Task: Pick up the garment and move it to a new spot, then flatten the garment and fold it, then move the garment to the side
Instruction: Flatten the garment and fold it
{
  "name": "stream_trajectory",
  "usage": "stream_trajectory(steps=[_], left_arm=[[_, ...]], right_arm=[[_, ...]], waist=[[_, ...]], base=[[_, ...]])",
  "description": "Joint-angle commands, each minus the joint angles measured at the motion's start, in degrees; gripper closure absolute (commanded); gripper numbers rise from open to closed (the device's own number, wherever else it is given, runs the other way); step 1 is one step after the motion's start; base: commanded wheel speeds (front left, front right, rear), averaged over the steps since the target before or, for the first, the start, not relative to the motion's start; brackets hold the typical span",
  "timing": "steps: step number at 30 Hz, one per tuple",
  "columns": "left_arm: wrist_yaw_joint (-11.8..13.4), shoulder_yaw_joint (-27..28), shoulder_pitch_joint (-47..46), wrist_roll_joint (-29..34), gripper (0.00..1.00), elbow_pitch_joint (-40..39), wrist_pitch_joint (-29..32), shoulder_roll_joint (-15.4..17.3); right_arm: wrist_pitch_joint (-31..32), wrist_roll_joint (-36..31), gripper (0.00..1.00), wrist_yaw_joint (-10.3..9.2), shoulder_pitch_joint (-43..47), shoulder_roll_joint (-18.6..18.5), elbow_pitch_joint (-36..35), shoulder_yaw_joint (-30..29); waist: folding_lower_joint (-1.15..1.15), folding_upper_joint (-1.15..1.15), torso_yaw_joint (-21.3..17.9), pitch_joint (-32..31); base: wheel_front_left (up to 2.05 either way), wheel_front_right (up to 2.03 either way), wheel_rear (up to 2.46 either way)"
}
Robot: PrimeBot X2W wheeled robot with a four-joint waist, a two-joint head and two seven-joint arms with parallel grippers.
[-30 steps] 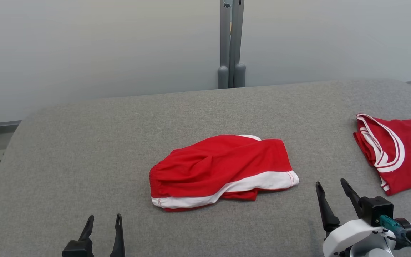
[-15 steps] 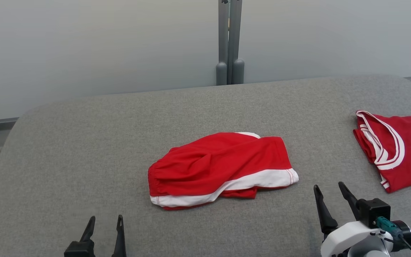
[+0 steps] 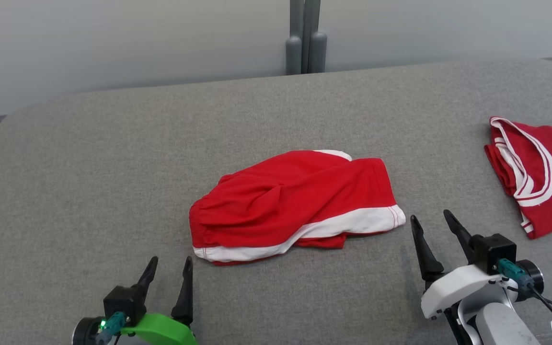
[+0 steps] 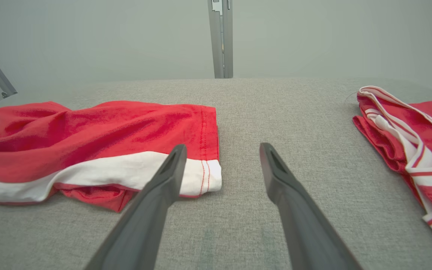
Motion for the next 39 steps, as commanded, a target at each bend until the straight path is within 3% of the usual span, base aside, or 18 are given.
stream_trajectory(steps=[1, 11, 32, 33, 35, 36, 39], left_arm=[[-0.6, -0.7, -2.5, -1.2, 0.00, 0.8, -0.1, 0.2], [-1.5, -5.6, -7.1, -4.8, 0.00, 3.4, -0.1, 0.2], [-1.4, -11.9, -9.8, -12.3, 0.00, 1.4, -0.1, 4.2], [-1.5, -12.0, -9.8, -12.4, 0.18, 1.3, -0.1, 4.3], [-1.5, -12.3, -9.9, -12.7, 0.87, 1.2, -0.1, 4.4], [-1.5, -12.4, -9.9, -12.7, 1.00, 1.2, -0.1, 4.4], [-1.5, -12.4, -9.9, -12.6, 1.00, 1.0, -0.1, 4.5]], right_arm=[[-0.1, 0.3, 0.00, -0.09, -1.5, -0.4, 0.0, 0.2], [-0.1, -0.5, 0.00, -0.09, -4.3, -0.5, 1.6, 0.2], [-0.1, 0.7, 0.00, -0.10, -6.3, -1.8, 2.3, 2.8], [-0.1, 0.8, 0.00, -0.10, -6.3, -1.8, 2.3, 2.9], [-0.1, 0.9, 0.00, -0.09, -6.5, -1.9, 2.4, 3.2], [-0.1, 1.0, 0.00, -0.10, -6.5, -1.8, 2.4, 3.5], [-0.1, 1.2, 0.00, -0.10, -6.4, -1.8, 2.6, 4.4]], waist=[[0.00, 0.00, -0.4, 4.5], [0.00, 0.00, 0.2, 8.5], [0.00, 0.00, -0.5, 11.4], [0.00, 0.00, -0.5, 11.4], [0.00, 0.00, -0.5, 11.4], [0.00, 0.00, -0.5, 11.5], [0.00, 0.00, -0.2, 11.6]], base=[[0.00, 0.00, 0.00], [0.00, 0.00, 0.00], [0.00, 0.00, 0.00], [0.00, 0.00, 0.00], [0.00, 0.00, 0.00], [0.00, 0.00, 0.00], [0.00, 0.00, 0.00]])
